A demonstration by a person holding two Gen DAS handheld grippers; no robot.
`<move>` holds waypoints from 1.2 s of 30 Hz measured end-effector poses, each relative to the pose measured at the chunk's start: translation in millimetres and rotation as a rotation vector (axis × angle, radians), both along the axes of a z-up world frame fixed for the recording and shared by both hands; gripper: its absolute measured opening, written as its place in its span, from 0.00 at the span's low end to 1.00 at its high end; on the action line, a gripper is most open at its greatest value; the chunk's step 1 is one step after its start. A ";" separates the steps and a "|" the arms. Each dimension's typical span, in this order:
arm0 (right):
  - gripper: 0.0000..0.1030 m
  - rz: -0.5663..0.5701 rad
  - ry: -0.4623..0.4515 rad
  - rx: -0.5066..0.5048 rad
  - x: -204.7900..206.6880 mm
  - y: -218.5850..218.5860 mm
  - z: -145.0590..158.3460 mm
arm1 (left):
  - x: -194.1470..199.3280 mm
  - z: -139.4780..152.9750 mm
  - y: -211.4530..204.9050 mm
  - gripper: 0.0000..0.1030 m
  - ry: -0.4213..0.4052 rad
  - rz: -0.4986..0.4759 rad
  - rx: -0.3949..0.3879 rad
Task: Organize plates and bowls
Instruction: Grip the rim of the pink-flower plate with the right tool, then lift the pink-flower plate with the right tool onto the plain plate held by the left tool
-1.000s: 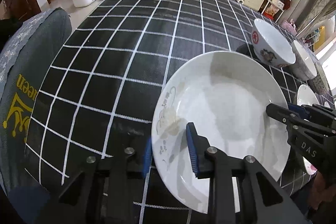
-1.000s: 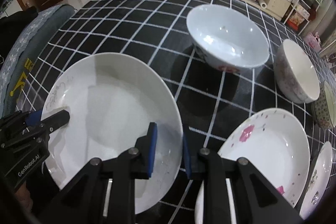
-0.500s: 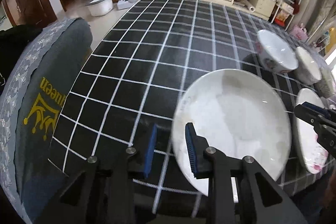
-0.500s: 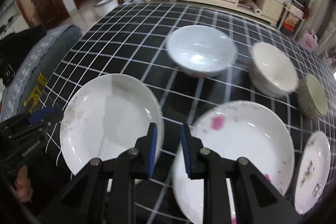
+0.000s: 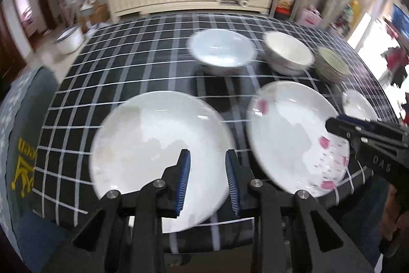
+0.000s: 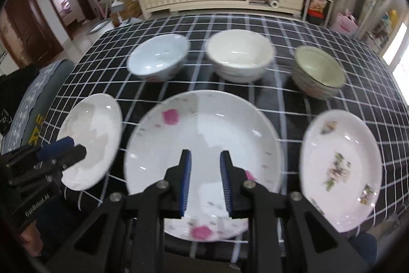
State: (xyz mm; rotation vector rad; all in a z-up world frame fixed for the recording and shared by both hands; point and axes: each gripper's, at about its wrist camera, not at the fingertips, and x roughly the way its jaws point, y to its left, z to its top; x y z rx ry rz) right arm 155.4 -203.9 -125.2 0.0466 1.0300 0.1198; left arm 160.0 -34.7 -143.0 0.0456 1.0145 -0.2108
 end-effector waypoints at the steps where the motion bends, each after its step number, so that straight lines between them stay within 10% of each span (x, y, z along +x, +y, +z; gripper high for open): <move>1: 0.26 -0.013 0.001 0.000 -2.5 -7.1 -1.1 | -0.6 -0.4 -9.0 0.25 0.007 -0.018 -0.003; 14: 0.26 -0.085 0.022 0.019 -12.7 -52.9 -10.8 | 12.5 -30.8 -50.1 0.25 0.160 -0.098 -0.133; 36: 0.26 -0.071 0.067 0.015 10.2 -56.0 -26.3 | 46.6 -42.8 -45.4 0.25 0.159 -0.113 -0.064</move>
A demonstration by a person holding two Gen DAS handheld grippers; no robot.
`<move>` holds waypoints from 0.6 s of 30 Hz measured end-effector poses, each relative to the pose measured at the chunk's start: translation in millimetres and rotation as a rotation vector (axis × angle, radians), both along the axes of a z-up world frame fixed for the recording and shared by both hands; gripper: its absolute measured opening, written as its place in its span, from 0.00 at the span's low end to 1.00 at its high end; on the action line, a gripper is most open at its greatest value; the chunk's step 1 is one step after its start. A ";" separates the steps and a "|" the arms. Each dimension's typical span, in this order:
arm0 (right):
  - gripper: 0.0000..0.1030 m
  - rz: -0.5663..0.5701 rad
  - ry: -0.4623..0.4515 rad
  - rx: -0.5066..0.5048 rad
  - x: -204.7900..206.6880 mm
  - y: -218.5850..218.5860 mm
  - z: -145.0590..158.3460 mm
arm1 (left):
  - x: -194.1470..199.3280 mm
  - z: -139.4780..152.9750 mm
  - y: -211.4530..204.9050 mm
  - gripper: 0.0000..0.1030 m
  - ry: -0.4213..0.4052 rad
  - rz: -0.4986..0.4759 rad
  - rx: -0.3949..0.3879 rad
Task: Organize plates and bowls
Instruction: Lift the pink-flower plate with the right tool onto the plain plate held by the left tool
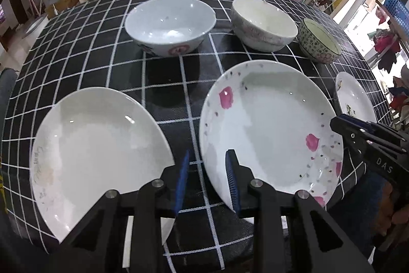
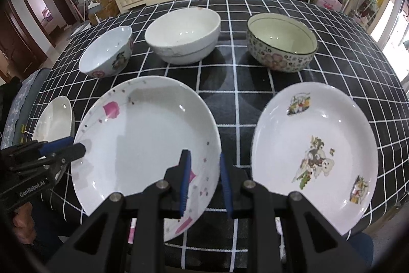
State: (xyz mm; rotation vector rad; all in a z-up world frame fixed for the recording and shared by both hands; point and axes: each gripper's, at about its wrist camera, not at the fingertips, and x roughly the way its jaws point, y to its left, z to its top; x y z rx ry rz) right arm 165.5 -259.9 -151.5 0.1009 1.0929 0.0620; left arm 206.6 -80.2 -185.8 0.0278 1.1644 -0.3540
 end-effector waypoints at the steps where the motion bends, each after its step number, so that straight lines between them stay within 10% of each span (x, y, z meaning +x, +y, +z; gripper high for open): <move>1: 0.26 0.000 -0.009 -0.003 -0.2 -0.8 1.8 | -0.2 -0.9 -1.9 0.25 0.003 -0.006 -0.002; 18: 0.26 -0.005 0.027 -0.017 18.1 -4.3 -10.5 | 8.3 -22.7 -17.4 0.25 0.037 -0.056 0.012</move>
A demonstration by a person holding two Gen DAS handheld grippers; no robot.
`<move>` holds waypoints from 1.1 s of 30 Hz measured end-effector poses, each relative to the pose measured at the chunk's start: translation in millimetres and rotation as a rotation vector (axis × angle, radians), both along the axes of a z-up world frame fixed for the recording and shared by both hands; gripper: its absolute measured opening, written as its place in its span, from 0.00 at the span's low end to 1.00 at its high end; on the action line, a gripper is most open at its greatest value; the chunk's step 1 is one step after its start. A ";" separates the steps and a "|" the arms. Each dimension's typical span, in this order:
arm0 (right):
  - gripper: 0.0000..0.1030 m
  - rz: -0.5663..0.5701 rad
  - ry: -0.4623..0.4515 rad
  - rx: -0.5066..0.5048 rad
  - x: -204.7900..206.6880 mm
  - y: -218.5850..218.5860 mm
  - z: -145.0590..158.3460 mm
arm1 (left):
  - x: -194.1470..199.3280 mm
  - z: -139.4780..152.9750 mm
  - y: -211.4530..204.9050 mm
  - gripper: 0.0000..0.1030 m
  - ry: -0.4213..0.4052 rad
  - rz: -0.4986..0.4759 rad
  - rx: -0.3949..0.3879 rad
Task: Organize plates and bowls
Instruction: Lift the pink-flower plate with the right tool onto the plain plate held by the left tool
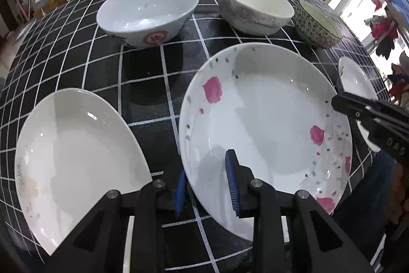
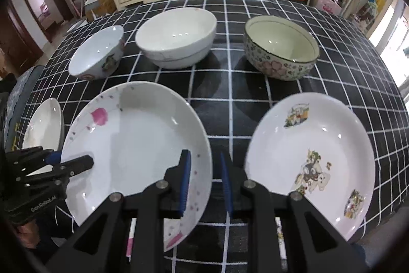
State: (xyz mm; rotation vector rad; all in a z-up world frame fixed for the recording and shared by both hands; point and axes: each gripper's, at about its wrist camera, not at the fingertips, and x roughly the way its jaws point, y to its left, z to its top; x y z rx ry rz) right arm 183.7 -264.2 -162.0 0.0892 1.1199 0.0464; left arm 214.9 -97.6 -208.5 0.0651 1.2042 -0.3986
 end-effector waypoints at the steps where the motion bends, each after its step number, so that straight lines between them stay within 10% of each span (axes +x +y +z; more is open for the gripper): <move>1: 0.26 -0.001 0.016 0.011 0.5 -0.8 -3.7 | 1.5 -0.6 0.8 0.25 0.008 0.003 -0.008; 16: 0.22 -0.041 0.085 0.084 -7.2 -1.6 -17.3 | -1.2 3.3 1.6 0.21 0.016 0.022 0.011; 33: 0.21 0.045 -0.042 0.106 -14.8 51.1 40.8 | -24.8 61.8 50.9 0.19 -0.080 0.127 0.001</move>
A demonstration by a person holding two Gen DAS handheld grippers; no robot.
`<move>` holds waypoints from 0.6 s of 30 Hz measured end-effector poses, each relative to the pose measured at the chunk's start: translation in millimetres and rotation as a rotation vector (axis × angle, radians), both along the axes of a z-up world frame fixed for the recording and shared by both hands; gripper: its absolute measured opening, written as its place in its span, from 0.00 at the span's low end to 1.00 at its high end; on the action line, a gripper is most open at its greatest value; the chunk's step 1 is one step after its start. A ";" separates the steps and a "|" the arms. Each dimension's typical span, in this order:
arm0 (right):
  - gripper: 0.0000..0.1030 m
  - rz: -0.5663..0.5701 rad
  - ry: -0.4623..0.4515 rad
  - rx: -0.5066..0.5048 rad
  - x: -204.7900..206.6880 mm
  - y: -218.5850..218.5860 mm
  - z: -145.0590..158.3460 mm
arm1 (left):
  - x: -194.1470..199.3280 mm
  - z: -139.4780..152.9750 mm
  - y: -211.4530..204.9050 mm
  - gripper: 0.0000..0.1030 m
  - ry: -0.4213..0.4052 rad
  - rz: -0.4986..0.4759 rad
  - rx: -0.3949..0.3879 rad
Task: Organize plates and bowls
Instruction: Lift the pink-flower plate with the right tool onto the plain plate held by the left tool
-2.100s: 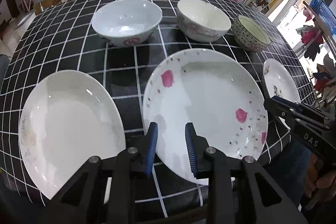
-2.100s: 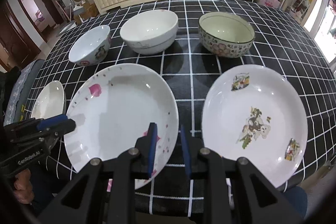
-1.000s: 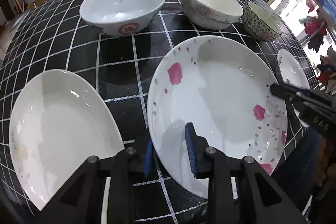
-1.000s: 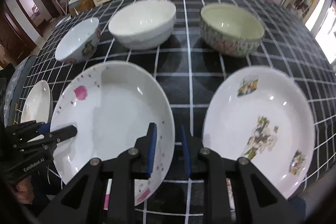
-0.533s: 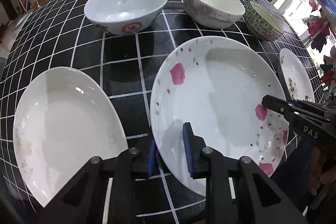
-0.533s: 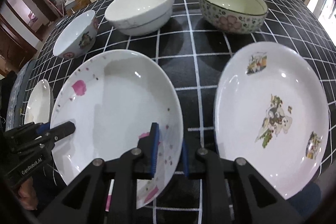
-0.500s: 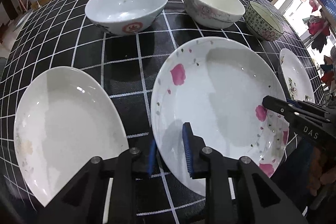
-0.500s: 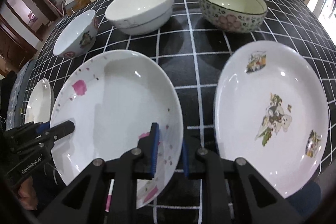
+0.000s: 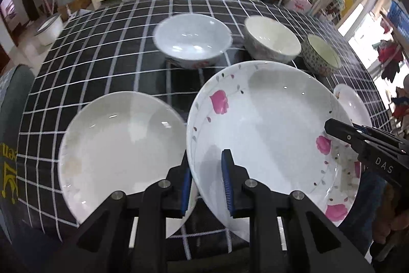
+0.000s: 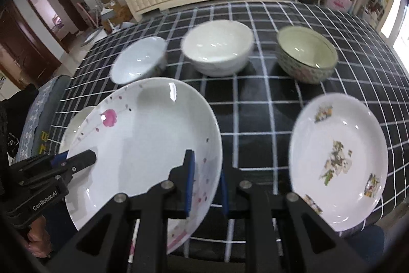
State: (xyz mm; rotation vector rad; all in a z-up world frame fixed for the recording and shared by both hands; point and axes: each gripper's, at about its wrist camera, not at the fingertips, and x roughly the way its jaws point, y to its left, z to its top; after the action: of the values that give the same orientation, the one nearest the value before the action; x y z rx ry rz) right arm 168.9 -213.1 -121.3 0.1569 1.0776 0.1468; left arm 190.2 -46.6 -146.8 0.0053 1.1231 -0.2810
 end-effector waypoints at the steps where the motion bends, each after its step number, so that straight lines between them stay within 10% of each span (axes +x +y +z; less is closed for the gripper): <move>1: 0.21 0.011 -0.003 0.000 0.6 6.9 0.8 | -2.2 1.7 5.5 0.19 -0.002 0.011 -0.003; 18: 0.21 0.164 0.061 -0.001 8.4 100.7 -23.4 | -37.8 -14.3 121.5 0.17 0.035 0.213 -0.034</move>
State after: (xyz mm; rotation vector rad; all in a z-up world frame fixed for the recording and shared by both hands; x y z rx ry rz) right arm 177.3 -112.4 -144.7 0.0721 1.1510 0.2903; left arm 152.3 74.9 -161.1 -0.1492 1.1428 -0.1104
